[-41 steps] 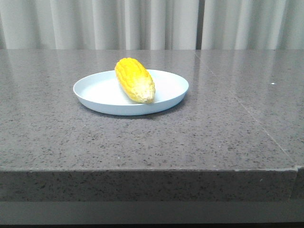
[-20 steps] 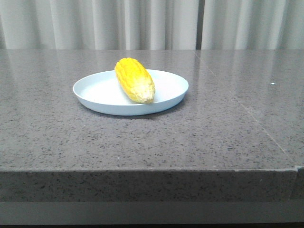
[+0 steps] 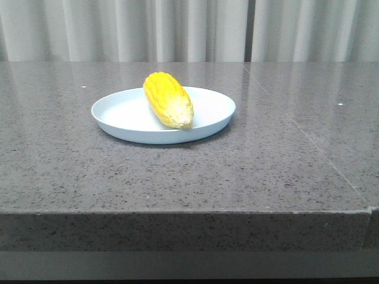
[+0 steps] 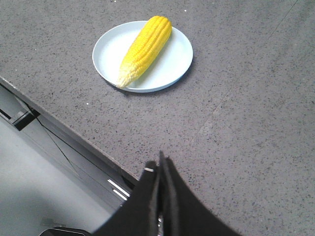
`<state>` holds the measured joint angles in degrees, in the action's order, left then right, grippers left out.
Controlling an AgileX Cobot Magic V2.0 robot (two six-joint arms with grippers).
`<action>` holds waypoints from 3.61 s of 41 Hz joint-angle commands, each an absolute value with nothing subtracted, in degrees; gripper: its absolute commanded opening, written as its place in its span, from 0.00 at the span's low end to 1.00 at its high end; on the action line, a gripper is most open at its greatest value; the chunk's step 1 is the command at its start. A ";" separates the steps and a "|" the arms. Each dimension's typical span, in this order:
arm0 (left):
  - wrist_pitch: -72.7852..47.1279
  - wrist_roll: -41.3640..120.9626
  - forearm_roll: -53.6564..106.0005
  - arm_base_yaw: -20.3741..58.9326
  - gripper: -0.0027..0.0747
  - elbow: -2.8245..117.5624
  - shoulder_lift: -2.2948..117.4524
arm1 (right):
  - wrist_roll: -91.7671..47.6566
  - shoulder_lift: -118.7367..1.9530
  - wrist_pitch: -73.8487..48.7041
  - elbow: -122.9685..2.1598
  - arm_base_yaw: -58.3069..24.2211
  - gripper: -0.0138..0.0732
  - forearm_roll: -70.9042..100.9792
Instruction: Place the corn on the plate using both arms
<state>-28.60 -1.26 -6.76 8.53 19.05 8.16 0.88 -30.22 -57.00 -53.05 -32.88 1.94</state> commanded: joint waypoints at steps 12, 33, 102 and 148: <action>-11.52 -1.71 -2.88 0.22 0.01 5.16 -1.12 | 0.51 -30.52 -52.93 -54.28 -32.72 0.08 1.25; 1.64 -1.71 -1.95 1.21 0.01 -1.78 -1.38 | 0.51 -30.52 -53.05 -54.28 -32.72 0.08 1.25; 2.90 -1.71 -1.95 1.89 0.01 -1.78 -1.28 | 0.51 -5.50 -13.45 -18.37 -4.89 0.08 1.80; 2.90 -1.71 -1.95 1.89 0.01 -1.78 -1.28 | 0.92 1.66 4.24 0.25 -0.24 0.08 2.37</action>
<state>-2.19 -1.26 -2.36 1.65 -0.55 -0.35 0.98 0.57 -0.69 1.49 -1.19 2.40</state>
